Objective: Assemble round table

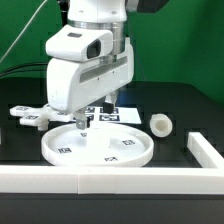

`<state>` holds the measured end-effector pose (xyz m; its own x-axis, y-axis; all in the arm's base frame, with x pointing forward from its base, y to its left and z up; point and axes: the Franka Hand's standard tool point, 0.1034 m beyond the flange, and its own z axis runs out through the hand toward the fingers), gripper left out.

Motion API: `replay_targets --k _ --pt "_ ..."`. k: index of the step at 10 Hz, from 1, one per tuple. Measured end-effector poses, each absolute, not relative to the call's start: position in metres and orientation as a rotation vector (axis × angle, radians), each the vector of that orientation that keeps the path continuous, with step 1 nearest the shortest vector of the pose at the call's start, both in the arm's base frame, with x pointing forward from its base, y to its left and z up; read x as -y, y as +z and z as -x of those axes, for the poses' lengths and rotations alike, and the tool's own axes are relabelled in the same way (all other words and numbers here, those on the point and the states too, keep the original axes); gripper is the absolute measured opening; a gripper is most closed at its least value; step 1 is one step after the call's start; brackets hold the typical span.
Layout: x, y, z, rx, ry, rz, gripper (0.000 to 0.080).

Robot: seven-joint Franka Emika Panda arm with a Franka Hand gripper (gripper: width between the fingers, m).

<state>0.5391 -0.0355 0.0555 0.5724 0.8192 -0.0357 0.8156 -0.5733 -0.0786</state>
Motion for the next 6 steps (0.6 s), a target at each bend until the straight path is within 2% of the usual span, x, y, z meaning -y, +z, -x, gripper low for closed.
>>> replay_targets --k 6 --pt "0.034 0.013 -0.527 1.410 0.095 2.736 0.0650"
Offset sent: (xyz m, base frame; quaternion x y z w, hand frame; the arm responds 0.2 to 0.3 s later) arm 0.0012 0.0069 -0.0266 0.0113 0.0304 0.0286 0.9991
